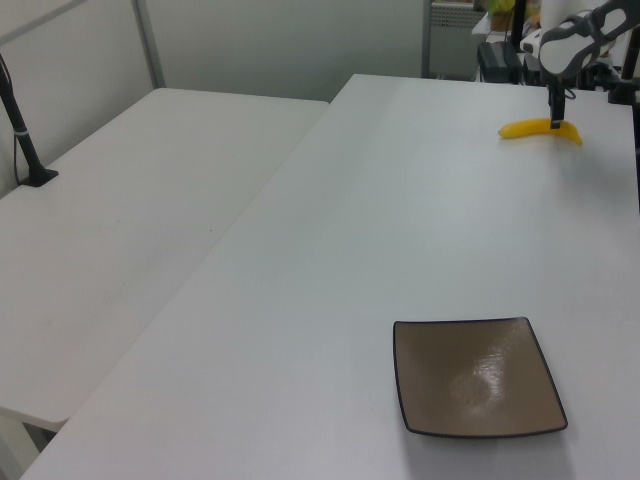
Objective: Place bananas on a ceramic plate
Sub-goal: 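Close the gripper on the banana and lift it off the table, then carry the held banana across the table to the brown plate, then lower the banana onto the plate and open the gripper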
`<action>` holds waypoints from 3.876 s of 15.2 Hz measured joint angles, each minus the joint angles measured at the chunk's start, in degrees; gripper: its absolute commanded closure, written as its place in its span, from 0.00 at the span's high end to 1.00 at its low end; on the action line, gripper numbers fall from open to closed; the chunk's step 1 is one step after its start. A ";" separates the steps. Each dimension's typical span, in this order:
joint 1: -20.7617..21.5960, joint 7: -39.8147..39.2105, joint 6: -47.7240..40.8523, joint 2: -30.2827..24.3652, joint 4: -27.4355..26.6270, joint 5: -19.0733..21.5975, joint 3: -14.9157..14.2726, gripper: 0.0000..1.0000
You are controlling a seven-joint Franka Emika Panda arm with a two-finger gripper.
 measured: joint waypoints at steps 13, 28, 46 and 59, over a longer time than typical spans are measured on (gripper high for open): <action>-0.76 0.16 0.26 3.79 2.01 1.07 0.47 0.06; 8.64 25.64 -24.03 -7.65 3.31 17.36 12.80 0.09; 25.68 61.75 -25.39 -8.64 6.25 17.54 40.13 0.14; 30.90 67.63 -25.41 -8.56 5.80 17.36 45.31 1.00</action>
